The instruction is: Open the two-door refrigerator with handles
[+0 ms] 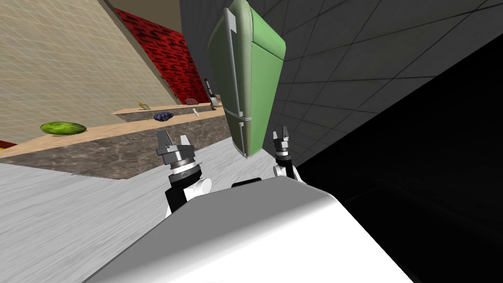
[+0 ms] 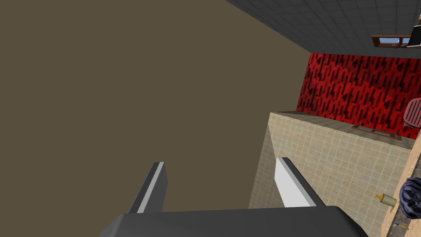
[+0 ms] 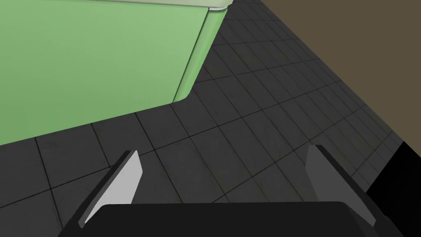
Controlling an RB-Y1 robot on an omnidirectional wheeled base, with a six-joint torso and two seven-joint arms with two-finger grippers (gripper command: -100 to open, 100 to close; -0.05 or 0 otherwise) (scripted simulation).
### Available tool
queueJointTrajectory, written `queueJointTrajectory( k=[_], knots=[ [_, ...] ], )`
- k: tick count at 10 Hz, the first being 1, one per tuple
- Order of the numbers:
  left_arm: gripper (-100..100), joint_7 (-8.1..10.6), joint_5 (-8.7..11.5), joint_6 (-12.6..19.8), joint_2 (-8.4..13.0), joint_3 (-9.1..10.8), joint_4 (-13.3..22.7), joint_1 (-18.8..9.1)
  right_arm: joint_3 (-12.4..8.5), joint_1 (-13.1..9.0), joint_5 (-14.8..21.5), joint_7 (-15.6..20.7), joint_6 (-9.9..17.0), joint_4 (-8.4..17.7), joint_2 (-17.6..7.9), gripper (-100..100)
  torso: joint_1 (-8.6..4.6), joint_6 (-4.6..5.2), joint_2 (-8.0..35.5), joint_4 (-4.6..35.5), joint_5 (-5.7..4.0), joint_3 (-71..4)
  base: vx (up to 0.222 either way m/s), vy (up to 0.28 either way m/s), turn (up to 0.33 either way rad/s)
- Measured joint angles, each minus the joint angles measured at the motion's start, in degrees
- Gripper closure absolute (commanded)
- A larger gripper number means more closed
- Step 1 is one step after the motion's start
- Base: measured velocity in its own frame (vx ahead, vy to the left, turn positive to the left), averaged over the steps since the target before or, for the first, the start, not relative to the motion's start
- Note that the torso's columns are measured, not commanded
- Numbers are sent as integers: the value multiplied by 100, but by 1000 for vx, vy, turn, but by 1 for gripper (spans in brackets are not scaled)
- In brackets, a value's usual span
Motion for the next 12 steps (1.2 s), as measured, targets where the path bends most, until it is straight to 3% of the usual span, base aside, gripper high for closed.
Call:
queueJointTrajectory(
  k=[2,9,10,12],
  knots=[
    [0,0,0,0,0,0,0,0,0,0,0,0,0,0,0,0,0,0,597,600,0,-1200,0,0,0],
    [0,0,0,-1,0,0,-2,0,0,0,0,0,-1,-2,0,0,0,0,3539,3537,0,-7073,0,0,0],
    [0,0,0,-1,0,0,-2,0,0,0,0,0,-1,-2,0,-100,0,0,3962,3960,0,-7919,18,6,17],
    [0,0,0,0,0,0,1,1,-28,-8,87,88,15,9,-210,-100,5,0,4200,4203,1,-8430,42,20,27]
  ],
)
